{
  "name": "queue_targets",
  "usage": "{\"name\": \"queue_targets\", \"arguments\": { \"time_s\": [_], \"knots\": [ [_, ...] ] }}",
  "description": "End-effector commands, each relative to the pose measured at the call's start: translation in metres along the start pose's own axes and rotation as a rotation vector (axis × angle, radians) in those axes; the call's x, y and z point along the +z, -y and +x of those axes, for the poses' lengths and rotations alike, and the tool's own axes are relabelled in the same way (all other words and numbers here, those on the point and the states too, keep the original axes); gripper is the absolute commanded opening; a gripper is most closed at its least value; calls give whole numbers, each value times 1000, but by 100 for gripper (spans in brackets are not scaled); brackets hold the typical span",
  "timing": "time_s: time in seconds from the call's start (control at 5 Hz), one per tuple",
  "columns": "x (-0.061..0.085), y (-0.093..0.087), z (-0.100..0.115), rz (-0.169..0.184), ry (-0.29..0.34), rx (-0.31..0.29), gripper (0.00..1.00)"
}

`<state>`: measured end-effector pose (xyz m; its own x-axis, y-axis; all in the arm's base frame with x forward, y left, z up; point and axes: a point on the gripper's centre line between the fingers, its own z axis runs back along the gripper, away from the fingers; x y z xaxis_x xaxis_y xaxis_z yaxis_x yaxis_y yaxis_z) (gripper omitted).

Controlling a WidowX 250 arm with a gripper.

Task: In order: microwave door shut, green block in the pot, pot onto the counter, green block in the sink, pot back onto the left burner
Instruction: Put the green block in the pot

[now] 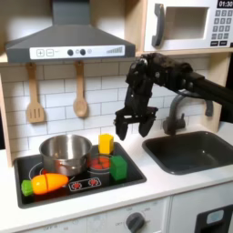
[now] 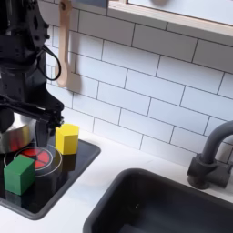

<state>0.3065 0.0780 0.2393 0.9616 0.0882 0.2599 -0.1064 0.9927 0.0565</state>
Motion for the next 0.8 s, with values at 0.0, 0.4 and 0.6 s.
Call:
{"name": "queue_targets", "arguments": {
  "time_s": [0.0,0.4,0.6],
  "knots": [
    [-21,-4,-2,1,-52,17,100],
    [-37,-9,2,2,-86,30,100],
    [-46,-15,-2,8,-116,31,100]
  ]
}}
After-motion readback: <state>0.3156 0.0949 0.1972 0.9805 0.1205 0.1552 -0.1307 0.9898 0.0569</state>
